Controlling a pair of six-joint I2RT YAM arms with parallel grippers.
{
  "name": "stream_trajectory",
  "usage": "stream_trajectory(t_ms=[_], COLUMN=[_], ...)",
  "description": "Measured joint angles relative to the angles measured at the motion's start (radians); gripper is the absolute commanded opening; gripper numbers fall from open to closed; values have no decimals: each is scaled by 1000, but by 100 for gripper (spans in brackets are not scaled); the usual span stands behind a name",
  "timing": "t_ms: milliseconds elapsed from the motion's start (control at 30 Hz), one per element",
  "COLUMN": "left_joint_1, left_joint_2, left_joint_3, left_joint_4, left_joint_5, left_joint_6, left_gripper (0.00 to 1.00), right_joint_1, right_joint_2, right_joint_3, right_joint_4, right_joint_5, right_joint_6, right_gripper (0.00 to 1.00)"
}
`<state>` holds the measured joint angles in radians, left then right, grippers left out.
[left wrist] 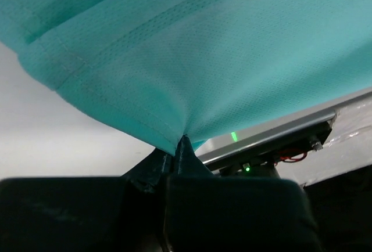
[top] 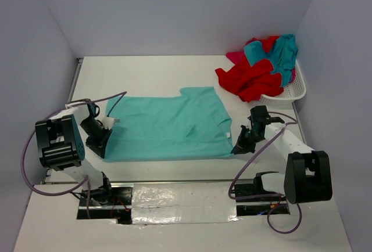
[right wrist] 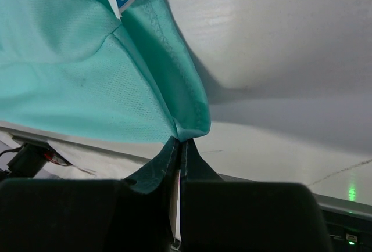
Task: Fold and stack the t-shirts
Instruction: Grap the side of the flattened tshirt furthest away from the robot with both arms
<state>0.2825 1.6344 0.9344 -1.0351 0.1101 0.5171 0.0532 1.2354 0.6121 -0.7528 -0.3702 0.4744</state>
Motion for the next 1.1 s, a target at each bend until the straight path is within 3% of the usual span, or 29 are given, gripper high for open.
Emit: stream_trajectory(t_ms=[33,67,100,133,167,200,233,267,400,500,567,600,633,667,700,733,767,800,833,900,933,1000,1100], left_joint_1=[0,0,0,0,0,0,0,2,24,55,69,73,76,77,75,72,67,61,56,49,45,37,23], left_joint_2=[0,0,0,0,0,0,0,0,18,82,126,150,169,190,218,250,291,340,386,464,505,569,622], left_joint_3=[-6,-11,-14,-14,-14,-11,-5,9,167,420,583,657,713,754,797,834,874,904,926,945,947,947,943], left_joint_4=[-5,-11,-16,-24,-28,-36,-46,-61,-138,-174,-140,-111,-80,-53,-40,-18,-6,22,51,90,113,140,175], left_joint_5=[-3,-7,-12,-19,-24,-27,-32,-40,-76,-73,-45,-18,14,41,72,95,117,132,146,163,171,183,200], left_joint_6=[6,12,13,15,25,22,26,34,32,21,-16,-39,-71,-94,-116,-137,-159,-185,-203,-237,-265,-293,-322], left_gripper=[26,34,43,76,79,82,99,99,99,93,73,40,20,3,0,0,3,23,36,56,59,63,66], right_joint_1=[2,2,2,2,2,2,2,2,4,32,74,97,120,134,146,158,167,174,177,177,177,173,167], right_joint_2=[-1,-2,-2,-2,-2,-1,4,13,55,124,216,272,341,398,455,544,618,689,759,904,977,1110,1210], right_joint_3=[-5,-11,-16,-18,-18,-16,-8,12,216,462,654,747,843,912,983,1081,1159,1230,1300,1450,1535,1672,1715], right_joint_4=[-4,-5,-11,-22,-28,-33,-45,-68,-153,-172,-167,-161,-153,-151,-157,-152,-147,-139,-141,-157,-167,-166,-166], right_joint_5=[-1,-2,-3,-3,-4,-2,3,16,73,123,149,153,154,153,148,146,143,138,137,142,146,153,154], right_joint_6=[0,0,5,4,4,5,-4,-15,-40,-58,-81,-95,-109,-127,-138,-141,-143,-145,-145,-147,-148,-147,-133], right_gripper=[2,25,41,54,76,87,92,100,100,100,100,99,65,22,0,0,9,23,40,55,61,63,66])
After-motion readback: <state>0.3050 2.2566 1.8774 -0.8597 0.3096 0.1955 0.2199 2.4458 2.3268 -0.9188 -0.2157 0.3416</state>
